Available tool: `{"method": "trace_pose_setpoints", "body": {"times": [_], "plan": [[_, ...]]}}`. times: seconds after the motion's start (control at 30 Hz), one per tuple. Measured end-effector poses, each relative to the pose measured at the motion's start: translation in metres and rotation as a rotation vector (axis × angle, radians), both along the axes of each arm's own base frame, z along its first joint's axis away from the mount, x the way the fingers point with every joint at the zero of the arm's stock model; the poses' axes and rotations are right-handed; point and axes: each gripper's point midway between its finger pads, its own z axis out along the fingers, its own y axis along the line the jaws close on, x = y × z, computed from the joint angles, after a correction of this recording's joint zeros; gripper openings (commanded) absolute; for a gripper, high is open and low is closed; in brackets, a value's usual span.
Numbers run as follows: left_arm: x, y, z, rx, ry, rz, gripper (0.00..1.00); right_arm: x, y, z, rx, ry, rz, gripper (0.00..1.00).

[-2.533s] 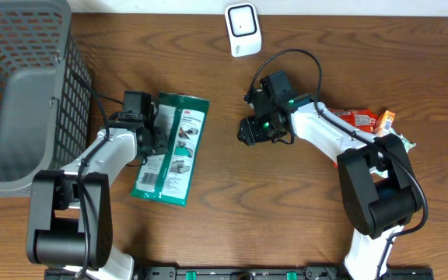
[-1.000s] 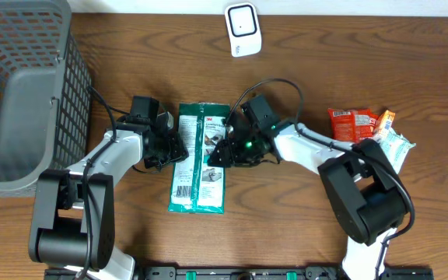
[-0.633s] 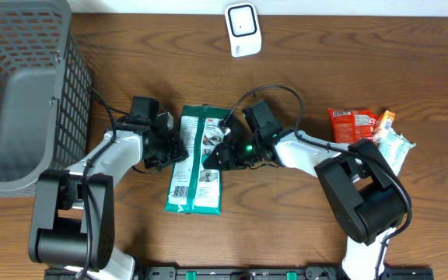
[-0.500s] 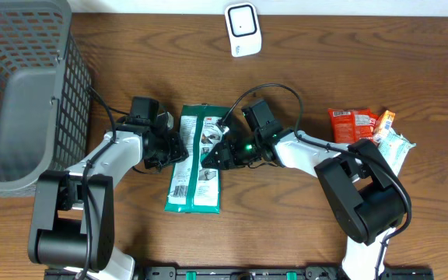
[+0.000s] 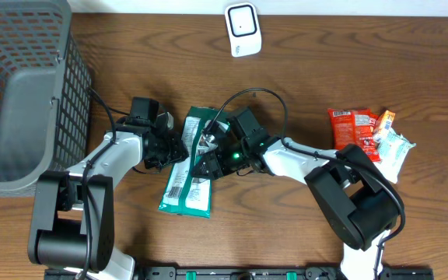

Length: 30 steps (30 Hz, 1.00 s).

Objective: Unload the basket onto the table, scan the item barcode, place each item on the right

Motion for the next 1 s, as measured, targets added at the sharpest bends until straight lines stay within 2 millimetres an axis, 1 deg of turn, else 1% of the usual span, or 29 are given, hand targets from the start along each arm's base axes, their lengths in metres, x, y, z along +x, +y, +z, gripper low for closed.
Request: {"method": "trace_pose_setpoints", "body": {"times": [0.17,0.27,0.4,0.47,0.53,0.57,0.6,0.67,0.8,0.9,0.97,1.0], "plan": [[0.0001,0.0,0.0,0.0,0.0,0.0,0.35,0.0009,0.0,-0.0022,-0.014,-0.01,-0.007,0.43],[0.0001,0.0,0.0,-0.001,0.001,0.003,0.35,0.0023,-0.0005,-0.0033,-0.02,-0.016,-0.012,0.47],[0.0003,0.0,0.0001,-0.001,0.0,0.003,0.36,0.0038,-0.0012,-0.0045,-0.028,-0.023,-0.018,0.45],[0.0002,-0.0002,0.0001,-0.001,0.0,0.003,0.36,0.0043,-0.0013,-0.0049,-0.03,-0.025,-0.02,0.39],[0.0004,-0.0004,0.0003,-0.003,-0.001,0.003,0.36,0.0048,-0.0016,-0.0053,-0.033,-0.026,-0.022,0.27],[0.0005,-0.0005,0.0004,-0.003,-0.001,0.003,0.36,0.005,-0.0017,-0.0056,-0.034,-0.03,-0.021,0.24],[0.0005,-0.0006,0.0004,-0.004,-0.001,0.002,0.36,0.0053,-0.0019,-0.0058,-0.036,-0.031,-0.023,0.23],[0.0004,-0.0005,0.0003,-0.004,-0.001,0.002,0.41,0.0056,-0.002,-0.006,-0.037,-0.033,-0.024,0.24],[0.0009,-0.0024,0.0014,-0.016,-0.003,0.002,0.41,0.0063,-0.0022,-0.0063,-0.039,-0.035,-0.026,0.24],[0.0009,-0.0026,0.0017,-0.017,-0.003,0.002,0.41,0.0058,-0.0028,-0.007,-0.04,-0.045,-0.017,0.27],[0.0008,-0.0026,0.0024,-0.017,-0.005,0.001,0.41,0.0034,-0.005,-0.0089,-0.047,-0.054,0.001,0.26],[0.0005,-0.0025,0.0025,-0.016,-0.005,-0.001,0.41,0.003,-0.0066,-0.0099,-0.051,-0.057,0.007,0.24]]}}
